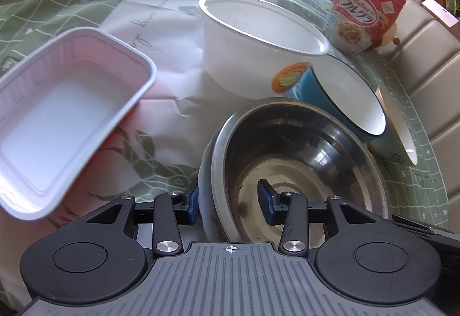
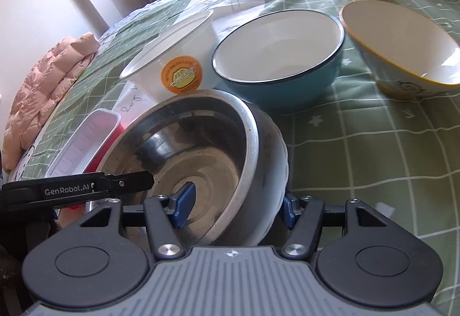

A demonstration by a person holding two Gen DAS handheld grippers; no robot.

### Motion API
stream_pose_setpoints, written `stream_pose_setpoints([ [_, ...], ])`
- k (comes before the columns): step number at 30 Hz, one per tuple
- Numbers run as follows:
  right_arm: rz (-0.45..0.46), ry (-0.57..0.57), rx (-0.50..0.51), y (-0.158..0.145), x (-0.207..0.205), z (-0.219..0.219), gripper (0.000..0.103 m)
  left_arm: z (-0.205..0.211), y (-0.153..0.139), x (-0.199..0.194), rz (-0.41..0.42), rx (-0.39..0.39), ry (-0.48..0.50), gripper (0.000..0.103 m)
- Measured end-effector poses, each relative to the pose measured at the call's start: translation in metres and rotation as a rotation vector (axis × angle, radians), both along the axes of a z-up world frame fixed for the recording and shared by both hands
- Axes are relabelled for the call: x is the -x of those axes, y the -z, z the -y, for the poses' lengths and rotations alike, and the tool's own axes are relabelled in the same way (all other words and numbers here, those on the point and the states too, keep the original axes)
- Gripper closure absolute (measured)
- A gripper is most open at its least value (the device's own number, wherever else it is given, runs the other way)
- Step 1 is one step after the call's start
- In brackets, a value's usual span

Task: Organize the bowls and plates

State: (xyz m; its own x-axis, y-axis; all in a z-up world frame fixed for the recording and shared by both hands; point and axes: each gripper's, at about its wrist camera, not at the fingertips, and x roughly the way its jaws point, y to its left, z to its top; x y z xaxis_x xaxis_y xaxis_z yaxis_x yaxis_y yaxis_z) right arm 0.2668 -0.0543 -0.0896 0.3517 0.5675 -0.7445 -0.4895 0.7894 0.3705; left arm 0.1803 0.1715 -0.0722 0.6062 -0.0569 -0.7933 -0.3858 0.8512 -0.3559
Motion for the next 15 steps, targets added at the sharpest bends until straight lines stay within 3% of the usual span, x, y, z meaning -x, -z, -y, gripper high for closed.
stream_pose_setpoints([
  [6,-0.013,-0.005,-0.024,0.004,0.000,0.017,0.042,0.005,-0.003,-0.001,0.012,-0.026,-0.028,0.061],
  [11,0.120,0.012,-0.072,-0.022,-0.001,0.052,0.042,0.014,-0.044,0.006,0.086,-0.231,-0.112,0.063],
  [13,0.183,0.042,-0.109,-0.041,-0.008,0.078,0.038,0.024,-0.065,0.002,0.168,-0.201,-0.091,0.063],
  [15,0.259,0.088,-0.134,-0.058,-0.018,0.105,0.025,0.043,-0.080,-0.011,0.239,-0.089,-0.004,0.063],
])
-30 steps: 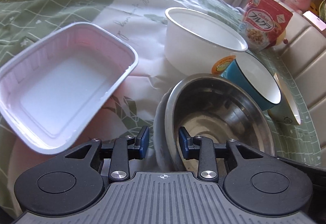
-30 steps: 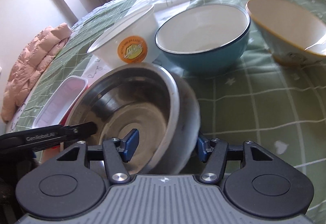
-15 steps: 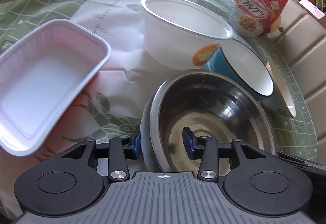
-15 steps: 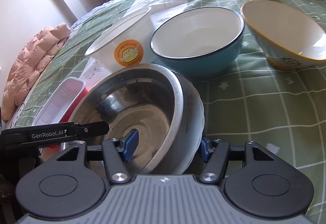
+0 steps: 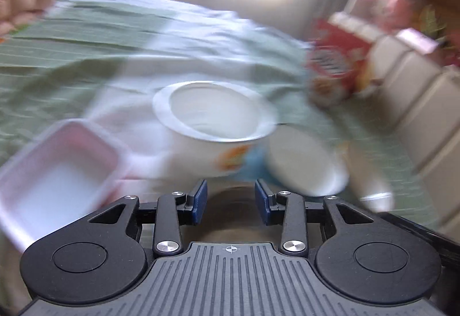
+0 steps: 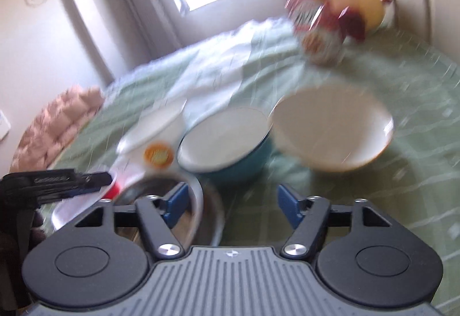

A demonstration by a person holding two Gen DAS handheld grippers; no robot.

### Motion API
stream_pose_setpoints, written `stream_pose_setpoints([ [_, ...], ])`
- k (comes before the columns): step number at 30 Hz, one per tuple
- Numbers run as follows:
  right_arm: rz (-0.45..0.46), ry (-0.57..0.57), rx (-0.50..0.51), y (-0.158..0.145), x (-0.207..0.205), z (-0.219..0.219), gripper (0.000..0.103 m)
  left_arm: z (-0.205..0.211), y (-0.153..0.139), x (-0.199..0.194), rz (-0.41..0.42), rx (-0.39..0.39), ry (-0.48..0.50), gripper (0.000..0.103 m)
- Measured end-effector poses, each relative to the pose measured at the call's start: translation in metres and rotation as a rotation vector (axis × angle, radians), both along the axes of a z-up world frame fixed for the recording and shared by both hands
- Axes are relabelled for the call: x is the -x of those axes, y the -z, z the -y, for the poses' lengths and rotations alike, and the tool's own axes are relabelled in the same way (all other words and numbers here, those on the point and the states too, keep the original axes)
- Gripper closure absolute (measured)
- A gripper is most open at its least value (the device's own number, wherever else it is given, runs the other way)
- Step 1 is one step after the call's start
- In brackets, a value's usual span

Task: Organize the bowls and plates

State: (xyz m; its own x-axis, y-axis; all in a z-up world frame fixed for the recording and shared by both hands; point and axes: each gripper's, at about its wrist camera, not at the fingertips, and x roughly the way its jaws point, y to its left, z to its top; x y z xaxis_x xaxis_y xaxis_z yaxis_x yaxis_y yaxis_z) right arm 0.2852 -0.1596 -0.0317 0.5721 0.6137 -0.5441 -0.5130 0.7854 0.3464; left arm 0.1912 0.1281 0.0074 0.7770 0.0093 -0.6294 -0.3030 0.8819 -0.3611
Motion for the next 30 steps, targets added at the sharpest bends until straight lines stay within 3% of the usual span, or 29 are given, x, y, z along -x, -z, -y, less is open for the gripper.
stream_pose_setpoints([
  [3,0.075,0.109,0.015,-0.013,-0.028,0.036,0.022,0.041,-0.004,-0.035,0.027,0.149,0.165,0.063],
  [7,-0.020,0.216,0.021,-0.001,-0.084,0.077,0.022,0.082,0.019,-0.094,-0.046,0.235,0.209,0.063],
  [11,-0.140,0.237,0.000,0.022,-0.126,0.095,0.024,0.102,0.042,-0.128,-0.090,0.237,0.170,0.063],
  [16,-0.256,0.203,-0.018,0.053,-0.163,0.083,0.037,0.112,0.062,-0.146,-0.137,0.213,0.140,0.063],
  [17,-0.275,0.199,-0.018,0.059,-0.171,0.078,0.043,0.114,0.065,-0.150,-0.143,0.200,0.135,0.063],
  [20,-0.331,0.184,-0.021,0.075,-0.190,0.063,0.065,0.119,0.067,-0.159,-0.150,0.132,0.127,0.078],
  [21,-0.344,0.172,-0.025,0.079,-0.193,0.059,0.070,0.121,0.065,-0.161,-0.148,0.104,0.131,0.078],
  [25,-0.354,0.142,-0.018,0.082,-0.191,0.049,0.073,0.121,0.064,-0.163,-0.165,0.089,0.154,0.079],
  [30,-0.357,0.142,-0.014,0.073,-0.169,0.058,0.073,0.120,0.061,-0.146,-0.165,0.124,0.178,0.079],
])
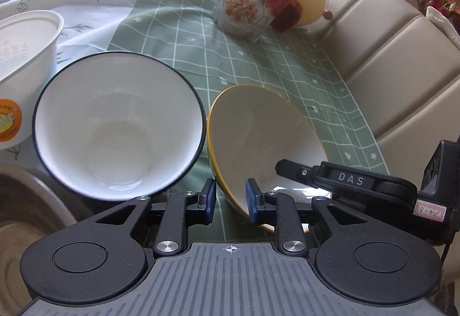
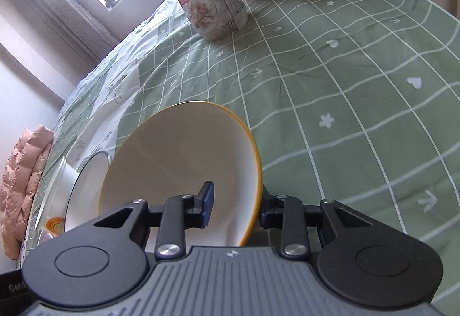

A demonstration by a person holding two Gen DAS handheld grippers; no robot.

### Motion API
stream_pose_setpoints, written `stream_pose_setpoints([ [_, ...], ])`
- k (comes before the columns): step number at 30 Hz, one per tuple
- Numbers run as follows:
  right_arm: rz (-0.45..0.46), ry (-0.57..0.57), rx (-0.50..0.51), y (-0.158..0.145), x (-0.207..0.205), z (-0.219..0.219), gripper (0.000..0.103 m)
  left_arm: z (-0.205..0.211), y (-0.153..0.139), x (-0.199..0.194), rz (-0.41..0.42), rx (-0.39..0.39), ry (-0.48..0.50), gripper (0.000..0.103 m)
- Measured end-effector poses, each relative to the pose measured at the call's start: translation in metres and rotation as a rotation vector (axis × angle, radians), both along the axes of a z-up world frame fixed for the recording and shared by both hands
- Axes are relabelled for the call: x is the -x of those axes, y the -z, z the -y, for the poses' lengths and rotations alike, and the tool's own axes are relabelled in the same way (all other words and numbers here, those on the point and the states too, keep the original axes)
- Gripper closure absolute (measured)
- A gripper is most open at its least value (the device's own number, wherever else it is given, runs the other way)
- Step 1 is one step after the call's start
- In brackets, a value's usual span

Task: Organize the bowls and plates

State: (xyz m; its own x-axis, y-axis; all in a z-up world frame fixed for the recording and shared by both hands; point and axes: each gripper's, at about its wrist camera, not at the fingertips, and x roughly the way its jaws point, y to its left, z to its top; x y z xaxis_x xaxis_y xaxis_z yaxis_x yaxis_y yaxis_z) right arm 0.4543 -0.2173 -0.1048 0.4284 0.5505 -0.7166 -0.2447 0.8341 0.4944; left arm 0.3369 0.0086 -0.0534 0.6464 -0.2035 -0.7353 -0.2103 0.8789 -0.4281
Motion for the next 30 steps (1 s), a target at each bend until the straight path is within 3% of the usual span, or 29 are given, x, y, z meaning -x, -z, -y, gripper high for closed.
stream_pose_setpoints([
  [6,0.050,-0.027,0.040,-0.013,0.056,0.010,0.072,0.007,-0.004,0.044,-0.033,0.000,0.037,0.079],
  [14,0.029,-0.097,0.029,-0.017,0.120,0.010,0.071,-0.005,0.000,0.101,-0.047,0.019,0.031,0.079],
  [23,0.004,-0.094,0.030,-0.012,0.128,0.014,0.071,-0.005,-0.004,0.109,-0.027,0.047,0.037,0.079],
  [30,0.022,-0.100,0.050,-0.015,0.134,0.010,0.071,-0.010,-0.015,0.117,0.019,0.012,0.007,0.079],
])
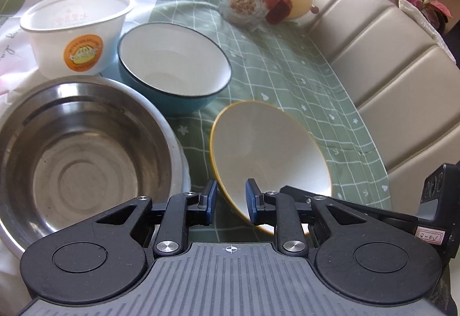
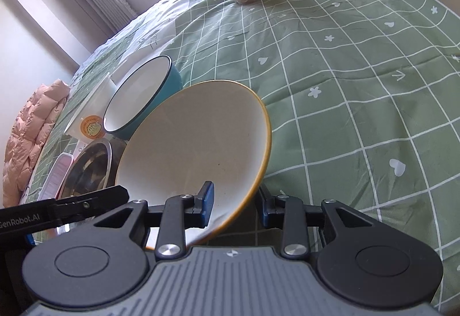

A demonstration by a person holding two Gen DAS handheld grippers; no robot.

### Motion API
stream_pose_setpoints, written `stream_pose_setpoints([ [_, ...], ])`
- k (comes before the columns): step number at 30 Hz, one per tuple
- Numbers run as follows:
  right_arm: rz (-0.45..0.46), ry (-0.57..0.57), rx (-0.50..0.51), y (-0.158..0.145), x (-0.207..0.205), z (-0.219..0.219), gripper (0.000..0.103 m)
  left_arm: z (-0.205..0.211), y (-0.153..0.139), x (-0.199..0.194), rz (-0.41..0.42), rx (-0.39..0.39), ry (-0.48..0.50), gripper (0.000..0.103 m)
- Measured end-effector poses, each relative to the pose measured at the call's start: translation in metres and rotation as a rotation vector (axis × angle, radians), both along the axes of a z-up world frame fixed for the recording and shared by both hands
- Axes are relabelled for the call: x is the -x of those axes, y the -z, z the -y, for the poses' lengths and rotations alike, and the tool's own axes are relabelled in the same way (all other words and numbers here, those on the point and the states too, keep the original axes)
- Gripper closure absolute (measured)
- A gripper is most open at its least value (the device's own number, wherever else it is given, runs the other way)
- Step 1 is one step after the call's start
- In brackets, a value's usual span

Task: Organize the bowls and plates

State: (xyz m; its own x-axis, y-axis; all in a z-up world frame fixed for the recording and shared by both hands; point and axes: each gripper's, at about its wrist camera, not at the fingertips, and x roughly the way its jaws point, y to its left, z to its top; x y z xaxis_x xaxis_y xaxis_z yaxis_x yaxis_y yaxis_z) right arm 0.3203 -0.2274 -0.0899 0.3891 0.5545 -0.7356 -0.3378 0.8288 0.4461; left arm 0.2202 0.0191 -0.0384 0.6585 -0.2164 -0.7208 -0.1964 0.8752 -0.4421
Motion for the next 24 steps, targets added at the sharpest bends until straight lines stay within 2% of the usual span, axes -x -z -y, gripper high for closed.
stream_pose_setpoints([
  [4,0.047,0.013,0.026,-0.009,0.000,0.002,0.071,-0.019,-0.004,0.002,0.024,0.029,-0.059,0.079],
  [8,0.209,0.016,0.156,-0.028,0.006,-0.003,0.071,-0.047,-0.013,0.000,0.060,0.052,-0.143,0.079],
  [10,0.245,0.001,0.178,-0.039,0.003,-0.004,0.068,-0.064,-0.017,-0.006,0.069,0.041,-0.191,0.079],
  [14,0.293,-0.033,0.263,-0.053,-0.012,-0.017,0.036,-0.090,-0.020,-0.025,0.086,0.001,-0.257,0.079],
  [15,0.302,-0.037,0.289,-0.056,-0.016,-0.022,0.035,-0.094,-0.020,-0.031,0.086,-0.014,-0.265,0.079],
  [17,0.282,-0.063,0.302,-0.060,-0.026,-0.031,0.032,-0.102,-0.015,-0.043,0.071,-0.042,-0.269,0.079],
  [20,0.184,-0.106,0.196,-0.066,-0.045,-0.044,0.009,-0.109,-0.004,-0.060,0.034,-0.064,-0.252,0.079],
  [22,0.145,-0.129,0.119,-0.069,-0.054,-0.056,0.008,-0.110,0.004,-0.068,0.017,-0.068,-0.233,0.079],
  [24,0.141,-0.154,0.101,-0.068,-0.065,-0.071,0.007,-0.110,0.010,-0.075,0.006,-0.067,-0.214,0.079],
])
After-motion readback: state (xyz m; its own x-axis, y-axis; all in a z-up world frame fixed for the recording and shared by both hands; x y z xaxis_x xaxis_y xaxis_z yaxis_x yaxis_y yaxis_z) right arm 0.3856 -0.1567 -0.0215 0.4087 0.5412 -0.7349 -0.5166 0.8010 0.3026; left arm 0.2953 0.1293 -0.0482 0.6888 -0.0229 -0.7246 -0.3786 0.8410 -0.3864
